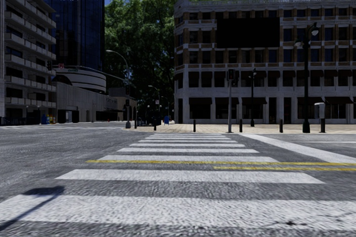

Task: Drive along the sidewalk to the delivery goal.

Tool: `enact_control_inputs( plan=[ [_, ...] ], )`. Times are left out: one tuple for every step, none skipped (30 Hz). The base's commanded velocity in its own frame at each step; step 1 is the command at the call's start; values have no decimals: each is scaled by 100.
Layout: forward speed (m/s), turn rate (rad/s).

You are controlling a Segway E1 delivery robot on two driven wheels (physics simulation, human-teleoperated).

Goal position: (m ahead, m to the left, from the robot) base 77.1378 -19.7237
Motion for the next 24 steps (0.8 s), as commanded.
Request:
enact_control_inputs(
  plan=[
    [200, 0],
    [200, 0],
    [200, 0],
    [200, 0],
    [200, 0],
    [200, 0],
    [200, 0],
    [200, 0],
    [200, 0],
    [200, 0],
    [200, 0],
    [200, 0],
    [200, 0],
    [200, 24],
    [200, 24],
    [200, 43],
    [200, 49],
    [200, 50],
    [200, 50],
    [200, 50],
    [200, 51],
    [200, 51],
    [200, 51],
    [200, 51]
  ],
)
